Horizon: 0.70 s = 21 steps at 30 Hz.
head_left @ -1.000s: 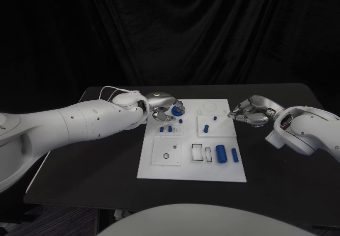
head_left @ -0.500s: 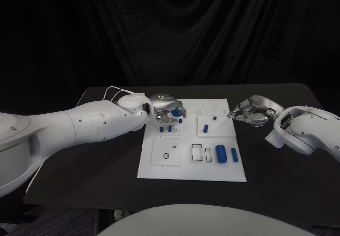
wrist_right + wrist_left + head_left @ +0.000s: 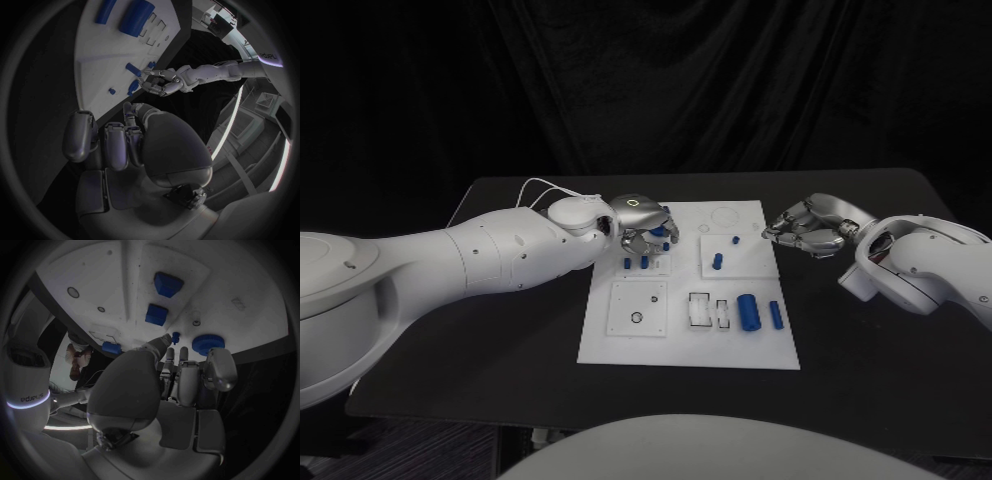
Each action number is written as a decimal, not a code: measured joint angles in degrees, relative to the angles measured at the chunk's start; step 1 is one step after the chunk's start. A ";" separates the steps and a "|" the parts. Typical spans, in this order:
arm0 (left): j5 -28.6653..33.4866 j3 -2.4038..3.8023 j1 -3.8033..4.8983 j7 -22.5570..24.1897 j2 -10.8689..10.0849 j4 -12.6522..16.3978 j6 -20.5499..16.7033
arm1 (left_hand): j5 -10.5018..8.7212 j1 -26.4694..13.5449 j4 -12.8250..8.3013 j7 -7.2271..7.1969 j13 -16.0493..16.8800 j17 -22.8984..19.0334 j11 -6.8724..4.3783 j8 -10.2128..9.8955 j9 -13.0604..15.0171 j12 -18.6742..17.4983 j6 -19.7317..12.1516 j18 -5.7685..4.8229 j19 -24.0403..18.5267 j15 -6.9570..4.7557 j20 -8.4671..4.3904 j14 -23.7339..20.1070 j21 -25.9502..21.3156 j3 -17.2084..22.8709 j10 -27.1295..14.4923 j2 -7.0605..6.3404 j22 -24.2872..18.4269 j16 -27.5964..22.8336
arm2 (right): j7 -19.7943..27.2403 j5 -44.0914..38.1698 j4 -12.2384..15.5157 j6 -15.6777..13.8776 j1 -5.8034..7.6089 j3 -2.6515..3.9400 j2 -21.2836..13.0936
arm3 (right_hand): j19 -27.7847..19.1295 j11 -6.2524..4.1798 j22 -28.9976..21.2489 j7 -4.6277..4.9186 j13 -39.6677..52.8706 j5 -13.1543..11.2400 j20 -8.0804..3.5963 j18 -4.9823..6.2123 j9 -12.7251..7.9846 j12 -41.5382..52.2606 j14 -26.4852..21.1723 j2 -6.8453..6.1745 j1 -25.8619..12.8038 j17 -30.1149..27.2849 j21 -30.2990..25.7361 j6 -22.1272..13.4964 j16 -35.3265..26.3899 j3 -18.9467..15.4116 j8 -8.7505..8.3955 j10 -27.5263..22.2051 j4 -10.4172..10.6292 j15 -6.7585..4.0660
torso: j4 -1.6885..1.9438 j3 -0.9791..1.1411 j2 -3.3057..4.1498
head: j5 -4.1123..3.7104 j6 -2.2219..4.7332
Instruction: Assemble the parts on the task board
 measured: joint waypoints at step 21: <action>-0.70 0.02 -1.10 -0.39 2.71 -3.36 0.12 | 1.06 1.28 -0.27 1.11 -1.12 -1.20 -1.49 1.10 -0.37 0.68 3.77 -0.01 0.49 -0.75 -0.49 0.14 0.00 0.27 4.80 1.27 0.00 -0.22 | -0.05 0.00 -0.11 0.09 0.00 0.01 0.36 | 0.00 0.00 0.04 0.00 0.00 0.00 0.00 0.00 0.01 0.00 0.00 0.00 0.00 0.00 0.00 0.00 0.00 0.00 0.00 0.00 0.00 0.00 | 0.09 0.04 0.11 | -0.51 0.00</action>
